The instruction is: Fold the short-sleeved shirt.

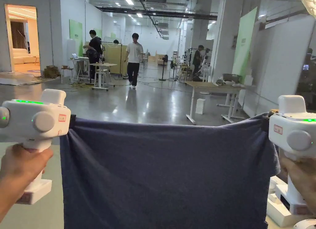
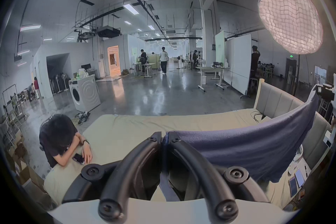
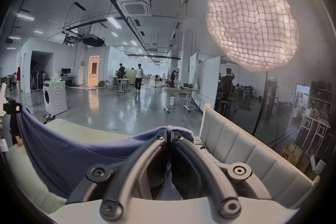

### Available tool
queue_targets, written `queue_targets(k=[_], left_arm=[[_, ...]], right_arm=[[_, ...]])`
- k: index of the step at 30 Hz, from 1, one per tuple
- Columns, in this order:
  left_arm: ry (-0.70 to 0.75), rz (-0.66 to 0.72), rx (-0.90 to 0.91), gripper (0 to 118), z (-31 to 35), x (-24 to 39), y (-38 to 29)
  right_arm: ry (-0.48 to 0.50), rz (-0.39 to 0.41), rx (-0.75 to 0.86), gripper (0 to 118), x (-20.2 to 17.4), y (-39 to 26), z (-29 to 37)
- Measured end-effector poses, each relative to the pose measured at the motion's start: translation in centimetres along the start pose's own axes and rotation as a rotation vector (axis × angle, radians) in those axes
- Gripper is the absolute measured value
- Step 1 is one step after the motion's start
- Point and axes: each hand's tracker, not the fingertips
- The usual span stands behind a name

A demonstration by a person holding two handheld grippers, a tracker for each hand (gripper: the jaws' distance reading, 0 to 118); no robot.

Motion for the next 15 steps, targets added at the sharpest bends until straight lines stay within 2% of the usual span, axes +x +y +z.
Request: queue_targets(k=[6, 15], left_arm=[[0.023, -0.014, -0.009, 7, -2.3, -0.4, 2.5], [0.047, 0.004, -0.017, 7, -7.8, -2.0, 6.5]], right_arm=[[-0.003, -0.009, 0.020, 2, -1.6, 2.4, -2.2], [-0.016, 0.003, 0.033, 2, -3.7, 4.9, -9.2]])
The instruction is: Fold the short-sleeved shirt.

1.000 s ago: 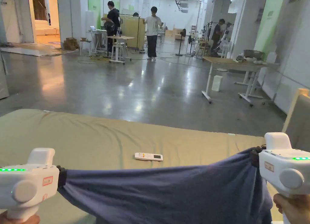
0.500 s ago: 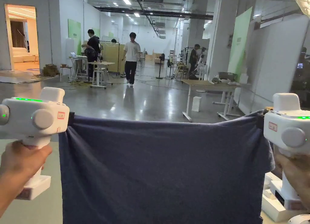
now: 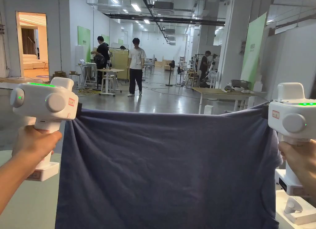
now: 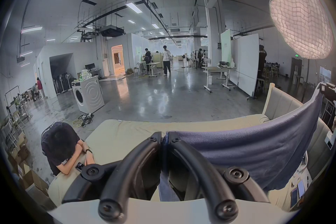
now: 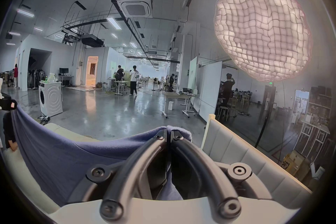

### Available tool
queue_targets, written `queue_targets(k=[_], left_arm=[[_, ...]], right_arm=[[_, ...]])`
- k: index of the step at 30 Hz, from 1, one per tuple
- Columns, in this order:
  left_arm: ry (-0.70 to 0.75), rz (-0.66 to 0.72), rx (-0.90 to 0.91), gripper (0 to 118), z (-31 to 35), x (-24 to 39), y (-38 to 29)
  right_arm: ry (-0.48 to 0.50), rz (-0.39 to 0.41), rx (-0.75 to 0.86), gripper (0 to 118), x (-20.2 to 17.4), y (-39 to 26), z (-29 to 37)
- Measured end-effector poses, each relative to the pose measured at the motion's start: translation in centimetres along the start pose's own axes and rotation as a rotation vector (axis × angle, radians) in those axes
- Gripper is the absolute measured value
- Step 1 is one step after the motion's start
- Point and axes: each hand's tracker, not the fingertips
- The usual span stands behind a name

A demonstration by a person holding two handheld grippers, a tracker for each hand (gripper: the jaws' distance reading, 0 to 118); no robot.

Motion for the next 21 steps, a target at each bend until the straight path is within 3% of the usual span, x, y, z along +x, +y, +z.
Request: queue_targets(k=[10, 21], left_arm=[[0.023, -0.003, 0.036, 7, -4.8, 0.4, 4.1], [0.016, -0.024, 0.043, 7, -4.0, 0.9, 2.3]], right_arm=[[-0.025, 0.019, 0.041, 2, -1.5, 2.6, -5.3], [-0.033, 0.037, 0.068, 2, -0.8, 2.3, -3.8]])
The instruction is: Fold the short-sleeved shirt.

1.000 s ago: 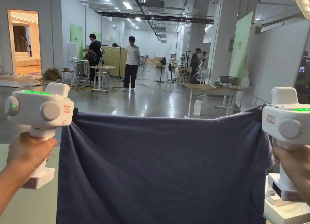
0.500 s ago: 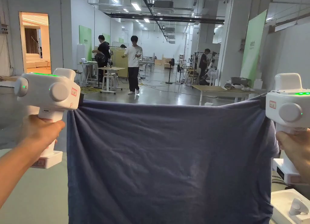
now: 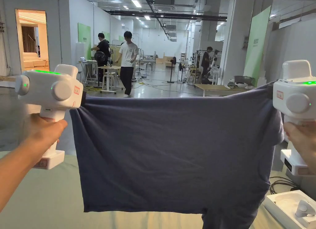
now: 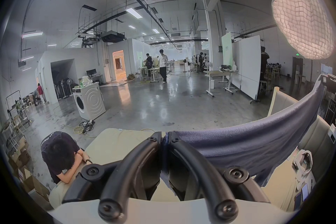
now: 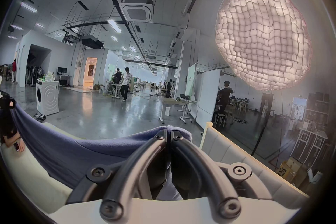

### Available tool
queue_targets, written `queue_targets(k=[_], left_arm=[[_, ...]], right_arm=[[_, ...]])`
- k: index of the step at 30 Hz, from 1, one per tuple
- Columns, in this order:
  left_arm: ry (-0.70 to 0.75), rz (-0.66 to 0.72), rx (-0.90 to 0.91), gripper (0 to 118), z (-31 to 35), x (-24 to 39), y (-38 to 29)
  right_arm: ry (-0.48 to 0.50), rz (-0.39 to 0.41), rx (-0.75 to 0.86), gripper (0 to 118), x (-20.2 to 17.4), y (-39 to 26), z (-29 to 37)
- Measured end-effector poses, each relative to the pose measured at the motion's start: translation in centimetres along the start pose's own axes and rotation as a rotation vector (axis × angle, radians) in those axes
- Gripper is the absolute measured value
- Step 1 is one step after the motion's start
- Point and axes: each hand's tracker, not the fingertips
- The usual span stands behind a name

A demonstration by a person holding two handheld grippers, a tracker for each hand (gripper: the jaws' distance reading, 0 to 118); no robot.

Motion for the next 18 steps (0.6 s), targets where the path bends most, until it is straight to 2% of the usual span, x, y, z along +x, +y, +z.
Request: queue_targets(k=[6, 11, 13, 18], left_arm=[[-0.021, -0.001, -0.028, 7, 3.0, -0.8, -5.9], [-0.051, 0.015, -0.074, 7, 7.2, -2.0, -13.1], [-0.059, 0.081, -0.082, 7, 9.1, -2.6, -16.0], [-0.077, 0.085, -0.139, 7, 14.1, -3.2, -23.9]], right_arm=[[0.029, 0.027, -0.038, 2, 0.3, -4.1, 4.4], [0.063, 0.057, -0.068, 2, 0.6, -9.0, 11.1], [0.077, 0.059, -0.075, 2, 0.8, -11.1, 14.0], [0.097, 0.040, -0.136, 2, 2.4, -16.7, 19.4]])
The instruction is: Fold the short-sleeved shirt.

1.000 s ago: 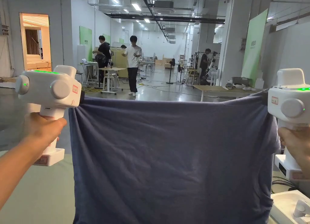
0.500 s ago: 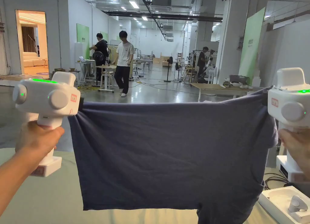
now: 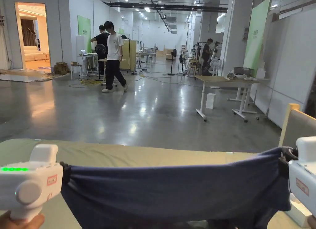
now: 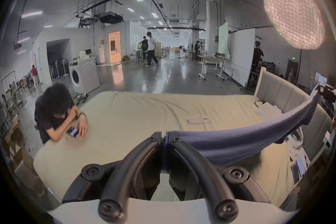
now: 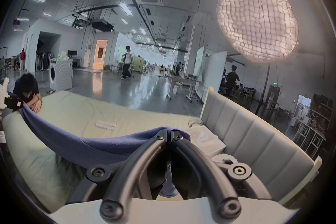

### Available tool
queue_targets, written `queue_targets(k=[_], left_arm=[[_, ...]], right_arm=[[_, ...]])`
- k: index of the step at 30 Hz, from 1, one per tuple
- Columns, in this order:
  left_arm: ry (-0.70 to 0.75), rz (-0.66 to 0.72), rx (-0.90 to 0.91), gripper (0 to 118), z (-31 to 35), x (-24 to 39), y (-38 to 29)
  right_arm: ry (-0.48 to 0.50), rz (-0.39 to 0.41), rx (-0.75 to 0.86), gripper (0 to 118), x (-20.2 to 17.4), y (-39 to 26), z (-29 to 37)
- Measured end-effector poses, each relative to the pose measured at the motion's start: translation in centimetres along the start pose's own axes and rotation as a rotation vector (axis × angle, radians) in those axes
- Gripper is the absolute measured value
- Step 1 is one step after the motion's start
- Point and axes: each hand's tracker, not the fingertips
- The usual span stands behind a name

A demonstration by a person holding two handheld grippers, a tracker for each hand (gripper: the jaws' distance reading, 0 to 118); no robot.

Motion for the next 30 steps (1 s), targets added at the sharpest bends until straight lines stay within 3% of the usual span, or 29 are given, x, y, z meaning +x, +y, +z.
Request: queue_targets(k=[9, 14, 17, 24, 30], left_arm=[[-0.006, -0.053, -0.178, 7, 4.8, -1.0, -14.3], [-0.009, -0.062, -0.314, 7, 6.4, -1.1, -20.6], [-0.011, -0.091, -0.403, 7, 6.5, -1.1, -24.1], [-0.029, -0.075, -0.611, 7, 4.7, -1.3, -29.1], [-0.035, -0.097, -0.661, 7, 3.4, -1.2, -30.1]], right_arm=[[0.016, 0.047, -0.223, 2, -0.6, -11.9, 9.1], [0.033, 0.096, -0.388, 2, -1.5, -18.6, 12.0], [0.054, 0.085, -0.487, 2, -1.9, -21.9, 12.9], [0.071, 0.073, -0.723, 2, -2.4, -27.7, 12.3], [0.079, 0.116, -0.848, 2, -2.7, -30.9, 11.3]])
